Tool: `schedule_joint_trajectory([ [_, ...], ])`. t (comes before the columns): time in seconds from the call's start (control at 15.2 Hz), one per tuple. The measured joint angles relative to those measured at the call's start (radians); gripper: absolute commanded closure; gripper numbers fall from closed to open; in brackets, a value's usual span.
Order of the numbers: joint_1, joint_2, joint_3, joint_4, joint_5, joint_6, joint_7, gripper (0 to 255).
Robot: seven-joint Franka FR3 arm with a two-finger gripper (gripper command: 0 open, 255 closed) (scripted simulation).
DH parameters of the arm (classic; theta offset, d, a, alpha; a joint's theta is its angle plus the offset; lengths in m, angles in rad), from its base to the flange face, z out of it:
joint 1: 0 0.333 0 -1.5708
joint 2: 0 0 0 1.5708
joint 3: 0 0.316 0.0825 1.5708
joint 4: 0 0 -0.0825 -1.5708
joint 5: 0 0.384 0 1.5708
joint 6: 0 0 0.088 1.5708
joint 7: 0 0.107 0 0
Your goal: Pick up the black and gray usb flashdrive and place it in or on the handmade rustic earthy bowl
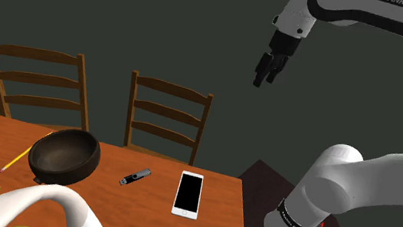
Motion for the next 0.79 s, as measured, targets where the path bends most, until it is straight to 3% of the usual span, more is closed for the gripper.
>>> schedule_joint_trajectory([
  [0.2,0.018,0.030,0.003,-0.007,0.002,0.034,-0.024,0],
  [0.79,0.141,0.257,0.039,-0.007,0.025,0.243,-0.191,0],
])
